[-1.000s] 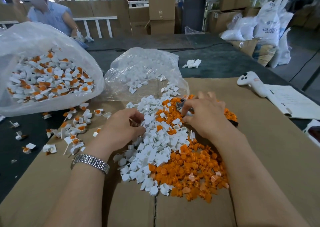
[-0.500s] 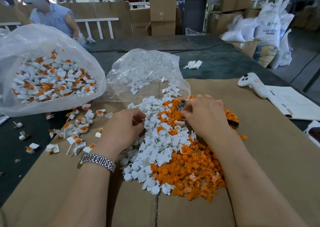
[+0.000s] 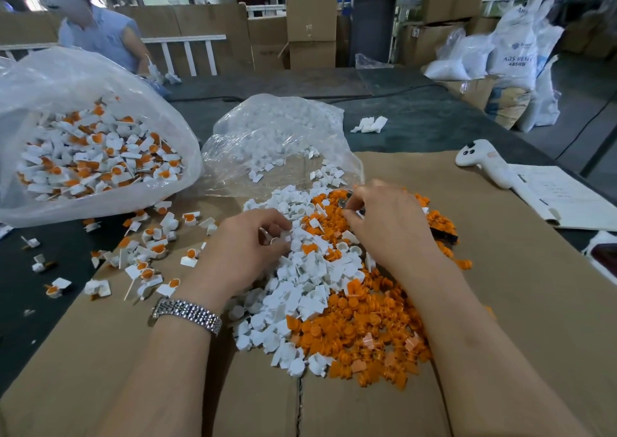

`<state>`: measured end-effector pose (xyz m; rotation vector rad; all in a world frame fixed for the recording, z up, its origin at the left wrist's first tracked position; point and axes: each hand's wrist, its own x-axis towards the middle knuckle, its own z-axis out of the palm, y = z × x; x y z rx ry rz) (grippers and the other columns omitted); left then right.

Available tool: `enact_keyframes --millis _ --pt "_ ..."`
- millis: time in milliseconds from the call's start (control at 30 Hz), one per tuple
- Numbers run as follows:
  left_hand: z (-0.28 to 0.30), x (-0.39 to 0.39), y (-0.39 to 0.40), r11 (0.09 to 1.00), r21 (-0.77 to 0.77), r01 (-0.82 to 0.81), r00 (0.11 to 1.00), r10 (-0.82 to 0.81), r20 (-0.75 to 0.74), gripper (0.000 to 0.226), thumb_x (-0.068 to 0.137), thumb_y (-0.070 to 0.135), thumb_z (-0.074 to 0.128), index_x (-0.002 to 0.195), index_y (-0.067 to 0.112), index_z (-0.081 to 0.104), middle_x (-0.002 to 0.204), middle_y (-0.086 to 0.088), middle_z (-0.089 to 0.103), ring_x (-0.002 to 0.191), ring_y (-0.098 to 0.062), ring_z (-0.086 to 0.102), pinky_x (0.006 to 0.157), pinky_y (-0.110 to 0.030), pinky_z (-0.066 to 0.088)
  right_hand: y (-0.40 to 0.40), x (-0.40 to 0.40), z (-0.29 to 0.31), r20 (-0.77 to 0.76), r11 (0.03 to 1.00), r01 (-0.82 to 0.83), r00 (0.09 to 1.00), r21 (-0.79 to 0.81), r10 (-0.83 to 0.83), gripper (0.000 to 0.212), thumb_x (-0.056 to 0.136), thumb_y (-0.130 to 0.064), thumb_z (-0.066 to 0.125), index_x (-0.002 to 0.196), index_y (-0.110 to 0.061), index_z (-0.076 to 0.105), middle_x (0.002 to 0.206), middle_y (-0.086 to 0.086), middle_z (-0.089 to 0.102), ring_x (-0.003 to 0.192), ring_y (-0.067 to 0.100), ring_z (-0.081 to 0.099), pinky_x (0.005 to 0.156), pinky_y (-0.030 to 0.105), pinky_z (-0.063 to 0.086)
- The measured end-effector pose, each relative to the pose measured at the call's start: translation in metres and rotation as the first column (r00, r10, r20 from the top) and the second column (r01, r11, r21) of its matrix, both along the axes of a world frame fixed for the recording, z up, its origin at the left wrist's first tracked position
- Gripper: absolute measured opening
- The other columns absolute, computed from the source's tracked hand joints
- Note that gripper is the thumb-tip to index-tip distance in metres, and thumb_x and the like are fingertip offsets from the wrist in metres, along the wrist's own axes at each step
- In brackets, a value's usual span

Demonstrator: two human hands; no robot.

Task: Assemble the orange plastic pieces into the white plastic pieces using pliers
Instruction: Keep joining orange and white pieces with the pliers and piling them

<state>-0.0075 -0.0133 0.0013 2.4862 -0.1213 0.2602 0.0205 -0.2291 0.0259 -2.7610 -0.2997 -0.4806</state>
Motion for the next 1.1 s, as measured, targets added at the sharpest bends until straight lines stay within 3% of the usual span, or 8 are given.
enact_keyframes --millis 200,333,400,467,533,700,967,1100 --pt "0.004 0.000 -0.006 0.997 0.012 -0.077 0.997 0.077 0.011 0.011 0.088 0.032 0.080 0.088 0.037 0.071 0.090 0.018 0.068 0.082 -0.003 0.063 0.064 -0.021 0.046 0.000 -0.001 0.002 0.000 0.998 -0.018 1.000 0.058 0.018 0.015 0.099 -0.032 0.058 0.100 -0.022 0.070 0.101 -0.002 0.066 0.088 0.014 0.062 0.084 0.039 0.056" --pt "0.015 -0.006 -0.003 0.948 -0.306 -0.085 0.996 0.085 -0.012 0.009 0.089 0.032 0.079 0.097 0.034 0.075 0.086 0.016 0.075 0.075 -0.001 0.069 0.057 -0.011 0.048 0.000 -0.005 0.009 -0.017 0.958 -0.069 0.997 0.277 0.077 0.009 0.095 -0.027 0.065 0.097 -0.022 0.072 0.093 -0.008 0.072 0.082 0.009 0.067 0.080 0.035 0.059" --pt "0.022 -0.010 -0.006 0.826 -0.560 -0.068 0.996 0.024 -0.085 0.014 0.089 0.024 0.078 0.103 0.027 0.078 0.093 0.009 0.079 0.079 -0.005 0.074 0.063 -0.009 0.052 0.002 -0.009 0.013 -0.032 0.902 -0.127 0.988 0.412 0.154 0.004 0.092 -0.024 0.069 0.093 -0.021 0.072 0.087 -0.009 0.072 0.080 0.009 0.068 0.080 0.035 0.060" --pt "0.026 -0.011 -0.011 0.541 -0.837 -0.085 0.981 -0.103 -0.166 0.023 0.083 0.012 0.077 0.105 0.007 0.077 0.101 -0.014 0.079 0.084 -0.021 0.077 0.069 -0.019 0.059 0.006 -0.014 0.016 -0.024 0.816 -0.208 0.965 0.539 0.261 0.001 0.092 -0.018 0.070 0.091 -0.019 0.071 0.084 -0.008 0.071 0.077 0.008 0.068 0.078 0.034 0.060" --pt "0.027 -0.010 -0.015 0.343 -0.932 -0.116 0.966 -0.177 -0.186 0.026 0.078 0.009 0.075 0.101 -0.004 0.074 0.101 -0.027 0.075 0.082 -0.028 0.077 0.069 -0.024 0.062 0.010 -0.020 0.018 0.017 0.731 -0.287 0.936 0.619 0.353 0.002 0.092 -0.014 0.070 0.093 -0.016 0.071 0.084 -0.006 0.070 0.075 0.008 0.066 0.074 0.029 0.058" --pt "0.024 -0.009 -0.017 0.157 -0.976 -0.151 0.939 -0.285 -0.191 0.020 0.077 0.003 0.075 0.096 -0.002 0.071 0.097 -0.020 0.077 0.087 -0.025 0.078 0.066 -0.021 0.061 0.019 -0.023 0.016 0.075 0.679 -0.354 0.912 0.644 0.404 0.004 0.092 -0.012 0.070 0.096 -0.014 0.071 0.084 -0.004 0.069 0.075 0.008 0.064 0.069 0.018 0.052" --pt "0.026 -0.009 -0.016 0.150 -0.984 -0.098 0.952 -0.275 -0.137 0.007 0.079 0.004 0.074 0.085 0.001 0.076 0.077 -0.012 0.075 0.082 -0.022 0.078 0.067 -0.020 0.061 0.016 -0.022 0.015 0.161 0.738 -0.419 0.904 0.529 0.397 0.006 0.092 -0.013 0.070 0.096 -0.016 0.073 0.092 -0.005 0.068 0.084 0.010 0.064 0.079 0.031 0.054" --pt "0.026 -0.009 -0.015 0.169 -0.984 -0.054 0.955 -0.280 -0.100 0.026 0.075 -0.006 0.073 0.100 0.000 0.077 0.102 -0.019 0.076 0.088 -0.024 0.077 0.074 -0.023 0.061 0.018 -0.023 0.015 0.156 0.744 -0.420 0.903 0.519 0.401 0.006 0.091 -0.012 0.070 0.094 -0.017 0.073 0.091 -0.004 0.069 0.083 0.011 0.065 0.078 0.032 0.055"
